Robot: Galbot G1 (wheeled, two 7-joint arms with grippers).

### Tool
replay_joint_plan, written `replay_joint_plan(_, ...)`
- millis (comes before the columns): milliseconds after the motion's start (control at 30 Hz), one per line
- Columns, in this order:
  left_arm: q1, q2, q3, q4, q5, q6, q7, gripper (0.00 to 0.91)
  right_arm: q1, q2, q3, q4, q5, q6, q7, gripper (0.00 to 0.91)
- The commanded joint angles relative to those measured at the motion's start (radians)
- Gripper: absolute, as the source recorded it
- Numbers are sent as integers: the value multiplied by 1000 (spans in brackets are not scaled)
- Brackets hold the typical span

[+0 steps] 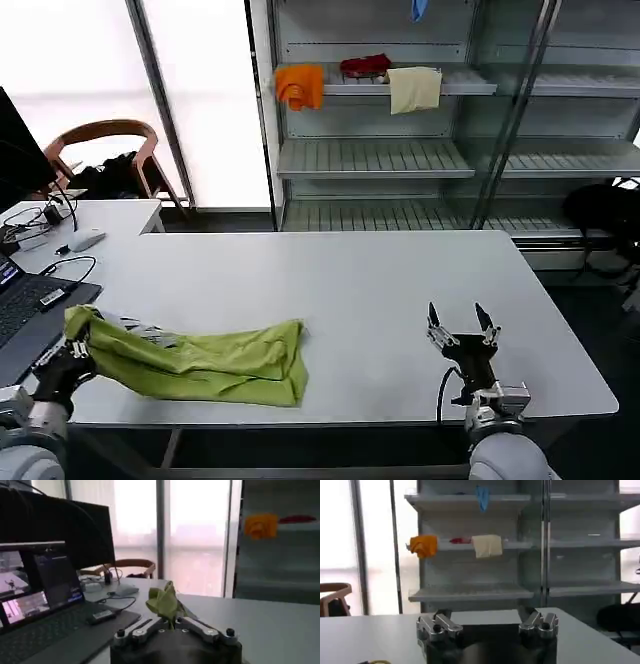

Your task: Fold and organize the clothes.

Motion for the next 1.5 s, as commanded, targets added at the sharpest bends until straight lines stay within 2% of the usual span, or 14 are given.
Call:
replay_joint_plan(33, -35, -58, 207, -108, 188, -90, 115, 10, 8, 1, -3, -2, -2, 0, 1, 907)
replay_joint_plan(67, -46, -74, 290, -93, 250, -137, 142, 10, 5, 2, -1, -1, -3, 1, 1, 907)
replay_joint_plan(167, -61, -103, 415, -52, 342, -185, 165, 10, -1, 3, 1, 0, -3, 3, 1, 907)
replay_joint_plan(367, -86, -152, 583, 17, 478, -251, 194, 10, 3, 8, 1, 2, -7, 2, 2, 907)
replay_joint_plan(700, -123, -169, 647, 136, 533, -267, 210, 10, 0, 10, -2, 2, -11, 1, 1, 907)
replay_joint_plan(1200, -189, -173, 680, 169, 532, -224, 211, 20, -1, 20, -9, 5, -26, -5, 4, 907)
replay_joint_plan(1233, -185, -172, 682, 169, 538, -223, 215, 222, -2, 20, -9, 5, -26, -5, 4, 907)
replay_joint_plan(1267, -181, -171, 682, 167, 558, -219, 223, 474, -2, 20, -7, 6, -27, -5, 4, 907)
replay_joint_plan(1300, -176, -170, 682, 166, 567, -215, 223, 907, -3, 19, -6, 7, -26, -5, 5, 907)
replay_joint_plan(1500, -171, -161, 676, 108, 624, -193, 206, 907, -1, 21, -8, 6, -29, -7, 5, 907)
